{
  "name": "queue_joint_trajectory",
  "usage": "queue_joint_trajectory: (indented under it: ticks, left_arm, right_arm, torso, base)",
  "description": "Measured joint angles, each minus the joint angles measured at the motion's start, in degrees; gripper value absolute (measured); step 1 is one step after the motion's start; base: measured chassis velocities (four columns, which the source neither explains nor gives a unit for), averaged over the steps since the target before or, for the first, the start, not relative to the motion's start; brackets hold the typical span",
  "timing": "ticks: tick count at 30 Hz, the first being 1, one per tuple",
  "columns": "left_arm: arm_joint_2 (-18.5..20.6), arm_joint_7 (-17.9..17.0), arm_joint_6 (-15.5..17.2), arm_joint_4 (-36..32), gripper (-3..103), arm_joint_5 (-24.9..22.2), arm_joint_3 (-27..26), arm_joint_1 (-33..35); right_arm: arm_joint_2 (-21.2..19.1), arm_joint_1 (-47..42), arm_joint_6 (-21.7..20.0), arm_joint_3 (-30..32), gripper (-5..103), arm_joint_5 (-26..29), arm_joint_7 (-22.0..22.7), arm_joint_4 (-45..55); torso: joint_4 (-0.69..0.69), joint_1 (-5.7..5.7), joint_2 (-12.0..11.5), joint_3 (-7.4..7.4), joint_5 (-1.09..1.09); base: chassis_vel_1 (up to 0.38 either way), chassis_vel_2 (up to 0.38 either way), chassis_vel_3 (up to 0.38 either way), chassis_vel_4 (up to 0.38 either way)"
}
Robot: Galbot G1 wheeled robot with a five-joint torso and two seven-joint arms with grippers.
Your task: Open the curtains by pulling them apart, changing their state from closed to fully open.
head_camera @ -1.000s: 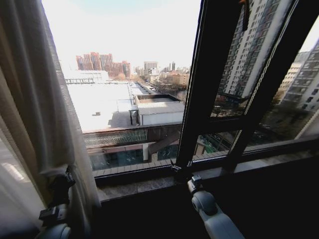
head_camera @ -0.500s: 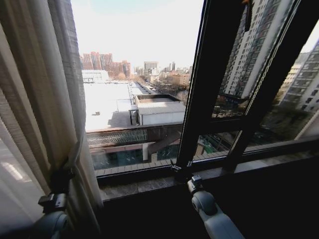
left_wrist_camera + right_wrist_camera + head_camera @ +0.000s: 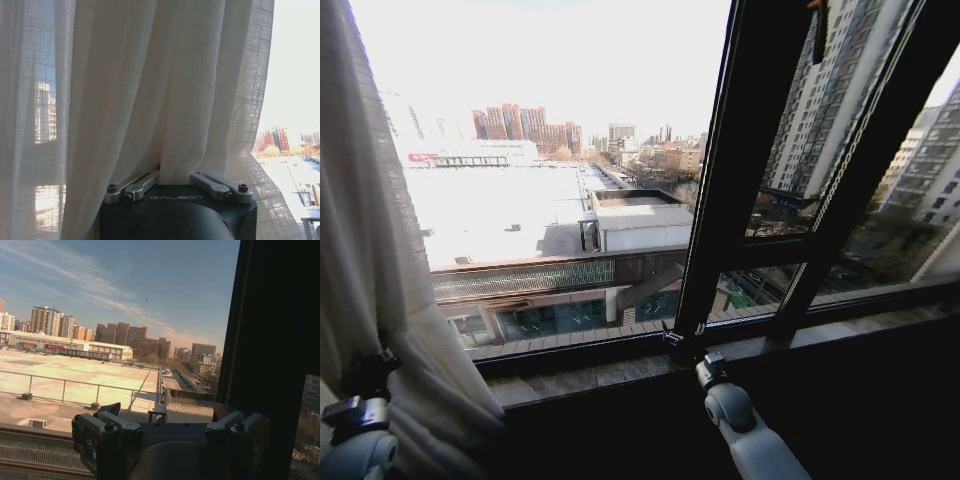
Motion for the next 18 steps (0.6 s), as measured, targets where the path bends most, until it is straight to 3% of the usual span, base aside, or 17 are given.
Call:
queue_joint_trajectory:
  ticks: [7, 11, 18]
  left_arm:
    - [5.4, -0.9, -0.1, 7.3, 0, -2.4, -6.6, -0.1]
    - [6.4, -0.9, -0.2, 9.5, 0, -3.3, -8.4, 0.0]
    - [7.4, -4.5, 1.3, 16.3, 0, -1.4, -13.0, -1.7]
  right_arm:
    - [0.0, 0.0, 0.0, 0.0, 100, 0.0, 0.0, 0.0]
    - [0.0, 0.0, 0.0, 0.0, 100, 0.0, 0.0, 0.0]
    - [0.0, 0.0, 0.0, 0.0, 100, 0.0, 0.0, 0.0]
  torso:
    - [0.01, 0.00, 0.0, 0.00, 0.01]
    - [0.00, 0.00, 0.0, 0.00, 0.01]
    - [-0.01, 0.00, 0.0, 0.00, 0.01]
  base:
    - [0.000, 0.000, 0.000, 0.000]
    - [0.000, 0.000, 0.000, 0.000]
    - [0.000, 0.000, 0.000, 0.000]
